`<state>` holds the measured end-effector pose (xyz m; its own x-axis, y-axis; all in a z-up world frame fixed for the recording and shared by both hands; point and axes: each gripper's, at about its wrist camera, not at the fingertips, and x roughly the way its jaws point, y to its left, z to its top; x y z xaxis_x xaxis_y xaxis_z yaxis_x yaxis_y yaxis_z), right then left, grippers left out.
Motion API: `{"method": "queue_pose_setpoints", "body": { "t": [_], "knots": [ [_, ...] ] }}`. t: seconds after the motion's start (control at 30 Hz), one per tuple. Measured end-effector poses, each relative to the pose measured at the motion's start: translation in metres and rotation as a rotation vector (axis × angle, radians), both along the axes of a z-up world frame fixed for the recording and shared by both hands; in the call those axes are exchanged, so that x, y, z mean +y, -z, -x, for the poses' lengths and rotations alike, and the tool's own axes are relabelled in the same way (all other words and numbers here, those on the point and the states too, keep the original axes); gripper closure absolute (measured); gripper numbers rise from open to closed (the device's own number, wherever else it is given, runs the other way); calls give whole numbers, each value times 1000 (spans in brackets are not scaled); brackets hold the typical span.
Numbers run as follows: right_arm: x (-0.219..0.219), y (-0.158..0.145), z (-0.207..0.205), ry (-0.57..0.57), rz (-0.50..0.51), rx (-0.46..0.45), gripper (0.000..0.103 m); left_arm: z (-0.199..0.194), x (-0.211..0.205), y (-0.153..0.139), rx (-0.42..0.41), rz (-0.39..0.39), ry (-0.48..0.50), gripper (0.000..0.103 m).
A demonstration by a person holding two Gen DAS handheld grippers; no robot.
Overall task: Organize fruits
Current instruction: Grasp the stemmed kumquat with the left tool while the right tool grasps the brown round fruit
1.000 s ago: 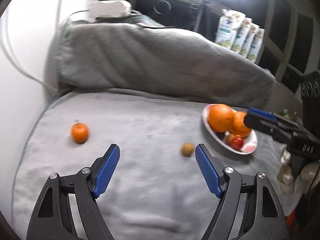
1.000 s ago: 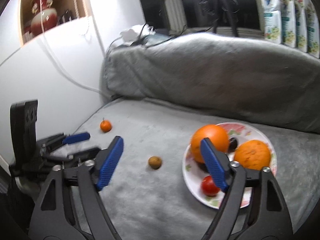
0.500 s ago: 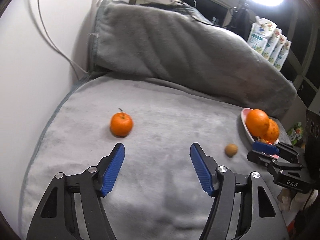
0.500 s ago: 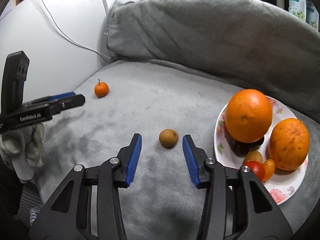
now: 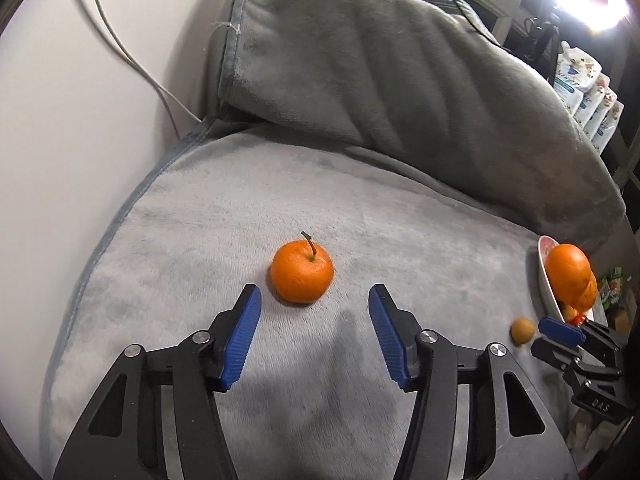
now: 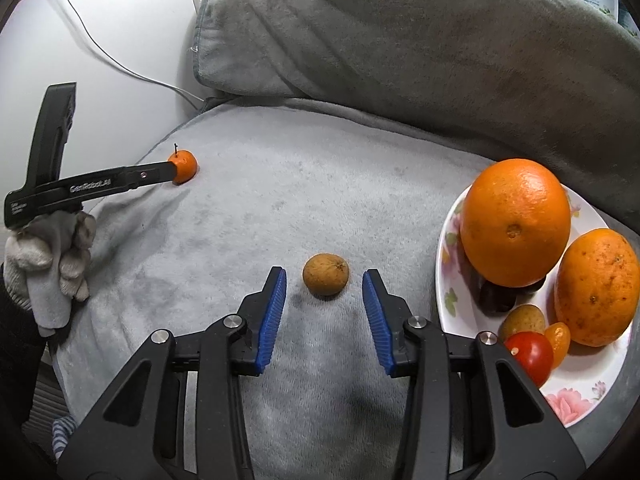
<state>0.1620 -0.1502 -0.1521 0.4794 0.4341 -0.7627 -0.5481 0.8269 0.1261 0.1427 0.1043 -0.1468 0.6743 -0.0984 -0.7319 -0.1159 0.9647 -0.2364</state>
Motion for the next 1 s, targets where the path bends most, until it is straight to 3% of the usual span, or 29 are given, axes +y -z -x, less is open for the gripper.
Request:
{"method": "queue_pose_setpoints", "body": {
  "t": [0.3,0.6,1.0],
  "knots": [
    [7,7,-6,-7,14,4,65,-11,1,7,21,3,1,51],
    [15,12,-10,-16,38,5,70,-20,7,15,38,13,-19,66],
    [19,13,-10,-30,53,-9,75,-19,6,18,26,0,-17,68]
  ]
}}
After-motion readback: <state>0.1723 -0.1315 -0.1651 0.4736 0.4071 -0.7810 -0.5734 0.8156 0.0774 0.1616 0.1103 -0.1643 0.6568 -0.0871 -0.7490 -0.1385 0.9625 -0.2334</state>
